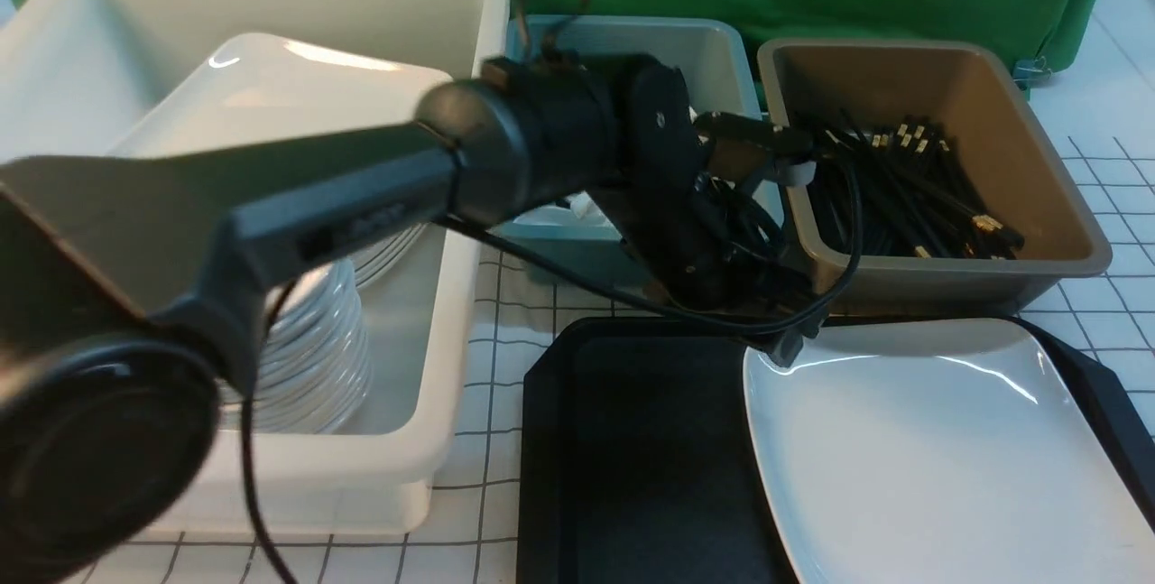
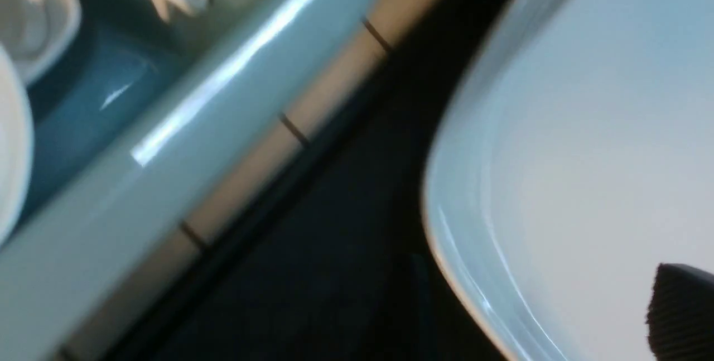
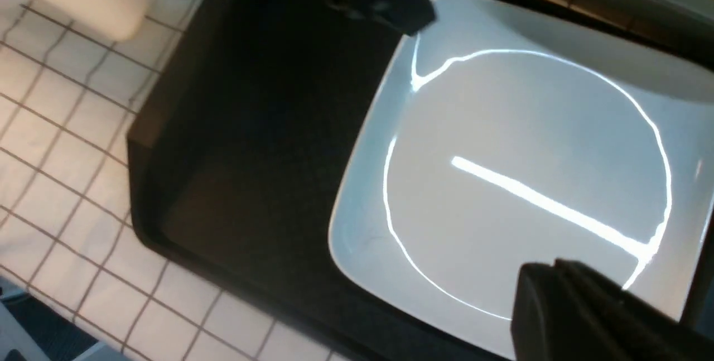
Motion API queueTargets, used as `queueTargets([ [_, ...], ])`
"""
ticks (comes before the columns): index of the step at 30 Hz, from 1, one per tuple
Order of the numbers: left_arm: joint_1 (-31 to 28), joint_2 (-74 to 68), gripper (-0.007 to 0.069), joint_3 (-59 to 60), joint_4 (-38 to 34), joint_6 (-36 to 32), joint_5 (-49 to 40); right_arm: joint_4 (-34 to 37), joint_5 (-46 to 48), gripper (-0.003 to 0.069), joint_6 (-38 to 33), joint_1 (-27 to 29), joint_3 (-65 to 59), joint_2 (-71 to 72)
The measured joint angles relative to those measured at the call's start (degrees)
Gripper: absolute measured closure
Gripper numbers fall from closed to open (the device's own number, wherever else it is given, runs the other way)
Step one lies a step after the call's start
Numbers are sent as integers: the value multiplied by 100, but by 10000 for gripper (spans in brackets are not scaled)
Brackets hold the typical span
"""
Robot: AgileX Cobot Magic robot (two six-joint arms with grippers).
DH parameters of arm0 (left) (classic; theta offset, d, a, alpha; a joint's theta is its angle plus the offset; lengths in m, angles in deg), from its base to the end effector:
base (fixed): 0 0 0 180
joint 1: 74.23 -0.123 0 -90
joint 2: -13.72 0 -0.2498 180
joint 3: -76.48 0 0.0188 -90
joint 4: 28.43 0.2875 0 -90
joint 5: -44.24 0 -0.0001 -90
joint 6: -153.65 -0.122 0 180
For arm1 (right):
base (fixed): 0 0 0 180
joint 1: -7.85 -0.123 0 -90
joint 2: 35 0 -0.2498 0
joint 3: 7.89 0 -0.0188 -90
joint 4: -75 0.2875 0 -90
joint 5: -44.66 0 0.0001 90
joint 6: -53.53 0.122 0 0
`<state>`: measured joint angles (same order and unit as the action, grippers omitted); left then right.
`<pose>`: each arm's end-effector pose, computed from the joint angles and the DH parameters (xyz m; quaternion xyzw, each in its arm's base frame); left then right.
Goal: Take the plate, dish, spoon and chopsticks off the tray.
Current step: Use the left arm to grab a plate from the dinner plate
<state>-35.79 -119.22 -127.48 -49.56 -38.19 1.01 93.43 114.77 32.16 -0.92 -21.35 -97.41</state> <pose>0.3782 -0.3387 0.1275 0.3153 0.9062 -0.2042 0.1943 0.2171 0.0702 0.3373 -0.2376 0.9135 0.1273 0.3046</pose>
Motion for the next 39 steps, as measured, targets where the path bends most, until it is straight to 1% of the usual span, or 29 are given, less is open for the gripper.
queueTargets([
  [2,0,-212,36,-24,-78,0,222,18,0,659,-35,0,0,9],
  [5,2,-391,20,-29,-102,-13,313,21,0,659,-70,0,0,9],
  [8,2,-530,30,-29,-143,-25,419,26,-7,659,-123,5,0,9],
  [9,2,-564,38,-29,-157,-44,437,26,-19,659,-151,5,0,9],
  [10,2,-591,62,-50,-225,-146,475,26,-66,659,-195,5,0,9],
  [11,7,-597,65,-50,-234,-165,484,26,-66,659,-195,5,0,9],
  [15,102,-639,181,-54,-278,-299,564,40,-215,659,-260,5,0,9],
  [18,226,-656,328,-54,-220,-304,625,43,-233,660,-265,5,0,9],
  [21,260,-662,445,-68,-343,-233,659,43,-233,660,-271,5,0,9],
  [22,267,-656,471,-74,-417,-182,641,43,-233,660,-271,5,0,9],
  [26,290,-640,480,-207,-422,-44,323,43,-233,660,-271,5,0,9],
  [32,305,-147,545,-326,-232,-6,-97,68,-233,660,-264,5,10,9],
  [33,318,106,573,-348,-148,-6,-191,144,-206,660,-261,5,78,2],
  [34,329,274,585,-356,-75,-18,-222,246,-181,660,-261,5,193,-4],
  [39,346,981,616,-360,255,-126,-410,570,-58,660,-257,5,795,-11],
])
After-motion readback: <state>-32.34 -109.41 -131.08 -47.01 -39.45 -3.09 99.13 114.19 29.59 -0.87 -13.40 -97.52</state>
